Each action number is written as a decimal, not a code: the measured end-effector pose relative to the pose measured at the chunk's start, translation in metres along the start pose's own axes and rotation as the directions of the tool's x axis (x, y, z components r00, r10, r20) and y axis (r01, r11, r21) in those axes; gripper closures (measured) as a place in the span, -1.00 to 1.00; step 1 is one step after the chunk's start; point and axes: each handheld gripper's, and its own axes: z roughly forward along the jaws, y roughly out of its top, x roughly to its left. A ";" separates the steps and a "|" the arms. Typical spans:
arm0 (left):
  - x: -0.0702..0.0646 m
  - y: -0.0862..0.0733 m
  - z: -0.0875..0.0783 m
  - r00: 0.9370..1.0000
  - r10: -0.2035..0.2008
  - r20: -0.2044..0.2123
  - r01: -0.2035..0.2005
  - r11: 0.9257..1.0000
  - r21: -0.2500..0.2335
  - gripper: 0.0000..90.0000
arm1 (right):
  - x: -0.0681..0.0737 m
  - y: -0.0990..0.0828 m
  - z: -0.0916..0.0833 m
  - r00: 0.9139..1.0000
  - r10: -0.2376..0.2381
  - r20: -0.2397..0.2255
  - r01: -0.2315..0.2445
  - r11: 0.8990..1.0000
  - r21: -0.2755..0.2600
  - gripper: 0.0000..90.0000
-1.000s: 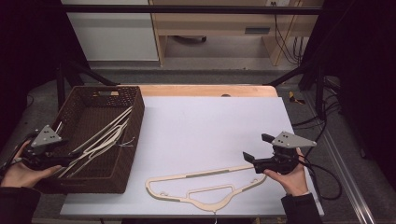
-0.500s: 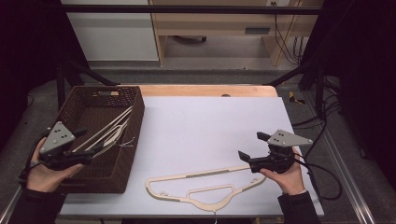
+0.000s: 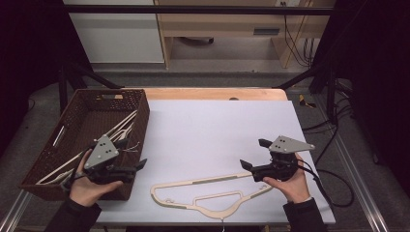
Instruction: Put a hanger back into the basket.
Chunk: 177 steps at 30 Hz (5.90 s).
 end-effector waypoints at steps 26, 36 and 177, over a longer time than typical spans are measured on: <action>-0.040 -0.024 0.045 0.990 -0.043 0.131 0.039 0.999 0.033 -0.70 | 0.058 0.019 0.047 0.977 -0.146 -0.158 0.189 0.935 0.299 -0.78; -0.036 -0.027 0.043 0.990 -0.040 0.137 0.037 0.999 0.027 -0.72 | 0.091 0.020 0.072 0.955 -0.181 -0.234 0.270 0.853 0.447 -0.72; -0.139 0.031 0.075 0.479 0.874 0.087 -0.867 0.455 0.202 0.65 | 0.106 0.086 0.070 0.923 -0.080 -0.377 0.355 0.553 0.753 0.66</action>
